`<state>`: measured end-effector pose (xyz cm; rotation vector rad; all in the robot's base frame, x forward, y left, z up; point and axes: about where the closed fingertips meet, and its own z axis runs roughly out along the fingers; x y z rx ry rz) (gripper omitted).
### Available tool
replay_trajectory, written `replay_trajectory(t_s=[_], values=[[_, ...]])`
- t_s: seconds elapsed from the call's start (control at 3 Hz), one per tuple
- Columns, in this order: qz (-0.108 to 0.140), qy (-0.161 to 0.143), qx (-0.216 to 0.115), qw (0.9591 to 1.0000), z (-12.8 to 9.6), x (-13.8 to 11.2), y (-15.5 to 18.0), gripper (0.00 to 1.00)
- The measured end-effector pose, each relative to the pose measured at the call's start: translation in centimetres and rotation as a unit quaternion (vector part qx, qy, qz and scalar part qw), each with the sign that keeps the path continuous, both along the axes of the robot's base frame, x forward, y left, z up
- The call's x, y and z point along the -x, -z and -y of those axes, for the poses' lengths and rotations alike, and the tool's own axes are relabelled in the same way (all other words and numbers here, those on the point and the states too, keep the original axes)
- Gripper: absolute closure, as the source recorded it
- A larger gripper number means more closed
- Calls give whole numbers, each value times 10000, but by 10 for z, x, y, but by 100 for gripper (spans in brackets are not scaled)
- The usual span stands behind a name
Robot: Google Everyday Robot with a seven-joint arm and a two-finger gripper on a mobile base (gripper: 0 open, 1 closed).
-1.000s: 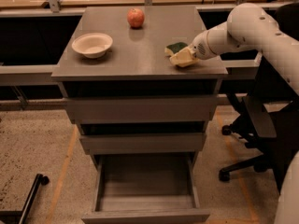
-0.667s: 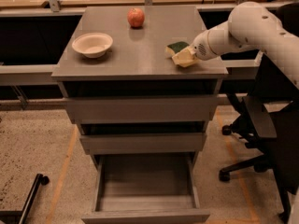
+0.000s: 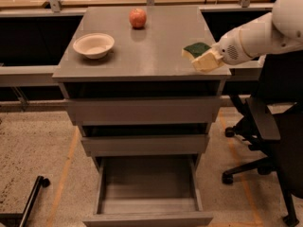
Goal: Place sponge into bottom drawer
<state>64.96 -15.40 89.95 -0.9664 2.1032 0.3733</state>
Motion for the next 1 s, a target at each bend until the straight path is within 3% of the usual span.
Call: replay_trajectory(t_s=[0.33, 0.67, 1.0], values=[[-158, -773, -505, 9956, 14, 31, -2, 100], [-341, -1224, -544, 9904, 8, 49, 1, 100], [-339, -1182, -215, 9922, 1, 49, 10, 100]])
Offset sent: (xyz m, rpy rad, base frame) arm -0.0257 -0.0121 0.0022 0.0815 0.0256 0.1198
